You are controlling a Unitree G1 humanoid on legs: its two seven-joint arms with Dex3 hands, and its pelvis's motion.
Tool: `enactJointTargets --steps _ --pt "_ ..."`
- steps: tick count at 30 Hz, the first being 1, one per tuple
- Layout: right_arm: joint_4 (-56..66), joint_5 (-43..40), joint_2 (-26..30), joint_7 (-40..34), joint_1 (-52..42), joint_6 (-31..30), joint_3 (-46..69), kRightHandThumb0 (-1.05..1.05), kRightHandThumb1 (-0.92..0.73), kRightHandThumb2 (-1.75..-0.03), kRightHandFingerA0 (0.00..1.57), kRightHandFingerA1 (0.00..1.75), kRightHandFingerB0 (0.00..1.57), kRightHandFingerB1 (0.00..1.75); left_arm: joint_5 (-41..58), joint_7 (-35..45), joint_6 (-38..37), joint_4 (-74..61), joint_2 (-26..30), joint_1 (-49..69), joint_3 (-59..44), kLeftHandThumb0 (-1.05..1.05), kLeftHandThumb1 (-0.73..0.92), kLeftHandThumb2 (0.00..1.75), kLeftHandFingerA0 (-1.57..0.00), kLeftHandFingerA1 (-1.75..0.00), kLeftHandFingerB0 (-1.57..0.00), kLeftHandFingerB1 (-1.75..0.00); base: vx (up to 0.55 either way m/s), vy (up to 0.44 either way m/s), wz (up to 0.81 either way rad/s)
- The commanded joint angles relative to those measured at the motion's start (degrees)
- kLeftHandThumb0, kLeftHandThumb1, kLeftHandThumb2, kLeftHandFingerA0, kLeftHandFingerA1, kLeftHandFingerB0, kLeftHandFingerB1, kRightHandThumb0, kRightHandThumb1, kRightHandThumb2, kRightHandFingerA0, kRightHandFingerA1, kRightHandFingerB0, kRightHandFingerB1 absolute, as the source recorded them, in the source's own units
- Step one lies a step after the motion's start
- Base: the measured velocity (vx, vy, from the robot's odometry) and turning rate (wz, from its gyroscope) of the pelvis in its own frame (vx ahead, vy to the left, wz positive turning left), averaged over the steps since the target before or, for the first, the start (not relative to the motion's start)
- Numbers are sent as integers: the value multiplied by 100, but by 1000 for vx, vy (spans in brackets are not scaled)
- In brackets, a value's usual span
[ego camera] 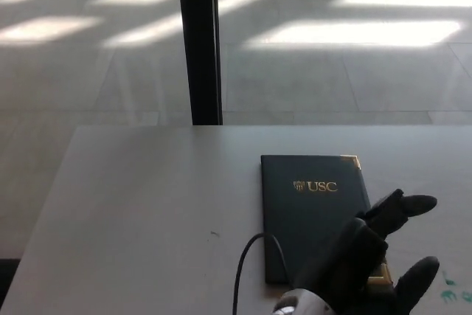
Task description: The robot uses its left hand to push the cover of the diary kept in the middle of the desk to close it
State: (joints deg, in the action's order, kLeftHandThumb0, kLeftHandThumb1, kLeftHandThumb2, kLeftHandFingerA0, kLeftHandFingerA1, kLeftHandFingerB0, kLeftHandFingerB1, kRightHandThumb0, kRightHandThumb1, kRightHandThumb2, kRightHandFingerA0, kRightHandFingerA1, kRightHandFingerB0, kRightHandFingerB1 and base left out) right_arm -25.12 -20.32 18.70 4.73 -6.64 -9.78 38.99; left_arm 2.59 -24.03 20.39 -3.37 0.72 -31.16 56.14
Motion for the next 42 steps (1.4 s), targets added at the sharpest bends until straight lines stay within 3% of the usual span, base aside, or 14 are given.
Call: enactJointTargets --steps 1,5,6,7,10,16,17,19,24,25,26,29,30,42 --pt "-149 76 241 -57 -147 -48 23 -100 -86 -67 99 69 67 55 -2177 897 -1505 -235 1485 -826 239 -98 92 91 -2 -58 -8 -51 0 0 0" --pt "-222 69 231 -65 -145 -2 33 -91 -63 -116 94 73 60 60 -1835 874 -1422 -549 1915 -681 -464 -95 92 91 -8 -54 -7 -46 0 0 0" --pt "-171 47 214 -52 -171 -14 42 -100 -87 -67 99 70 67 56 -1877 711 -1477 -522 1996 -649 -627 -37 48 115 0 -52 -1 -52 0 0 0" --pt "-146 71 216 -49 -193 1 21 -101 -87 -67 98 71 66 56 -1804 420 -1553 -460 2135 -518 -1061 -96 92 88 -15 -52 -13 -46 0 0 0" --pt "-150 65 212 -42 -227 8 26 -100 -87 -67 98 70 67 56 -1698 404 -1506 -459 2316 -401 -1470 -91 86 125 -10 -56 -4 -45 0 0 0" --pt "-120 -34 207 26 -306 -7 90 -94 -63 -117 93 75 58 61 -1136 -440 -2075 66 2924 705 -3666 -85 92 78 -26 -46 -23 -44 0 0 0" --pt "-100 -10 204 9 -317 -6 71 -100 -88 -67 95 72 64 56 -1019 -445 -2163 150 2976 905 -3975 -90 92 77 -25 -55 -22 -47 0 0 0" --pt "-40 21 190 -27 -341 -13 48 -100 -88 -68 97 73 64 57 -806 -529 -2145 242 3076 1317 -4568 -89 80 119 -52 -78 -23 -55 0 0 0" --pt "-122 14 195 -39 -332 30 68 -100 -87 -67 99 73 65 58 -552 -601 -2450 848 3081 1951 -5536 -88 92 75 -62 -89 -30 -49 0 0 0" --pt "-107 -3 182 -72 -325 -10 82 -101 -86 -67 99 73 67 57 -423 -570 -2527 931 3007 2060 -5733 -84 92 75 -82 -146 -28 -47 0 0 0" --pt "-59 -12 173 -95 -333 -57 85 -94 -65 -120 94 75 58 60 -287 -529 -2630 1049 2942 2250 -5979 -80 92 71 -100 -149 -26 -45 0 0 0" --pt "-60 10 167 -78 -329 -27 51 -100 -87 -69 98 73 66 57 -290 -567 -2808 1464 2996 2695 -6385 -79 92 75 -67 -132 -29 -46 0 0 0" --pt "-160 27 199 -26 -307 16 32 -100 -89 -68 95 73 65 57 -219 -563 -2716 1641 2985 2923 -6602 -76 77 110 -54 -71 -29 -53 0 0 0" --pt "-284 -40 242 0 -250 42 99 -99 -88 -67 96 73 65 56 557 -467 -2062 3867 2329 2922 -7902 -78 91 73 -85 -143 -36 -39 0 0 0"
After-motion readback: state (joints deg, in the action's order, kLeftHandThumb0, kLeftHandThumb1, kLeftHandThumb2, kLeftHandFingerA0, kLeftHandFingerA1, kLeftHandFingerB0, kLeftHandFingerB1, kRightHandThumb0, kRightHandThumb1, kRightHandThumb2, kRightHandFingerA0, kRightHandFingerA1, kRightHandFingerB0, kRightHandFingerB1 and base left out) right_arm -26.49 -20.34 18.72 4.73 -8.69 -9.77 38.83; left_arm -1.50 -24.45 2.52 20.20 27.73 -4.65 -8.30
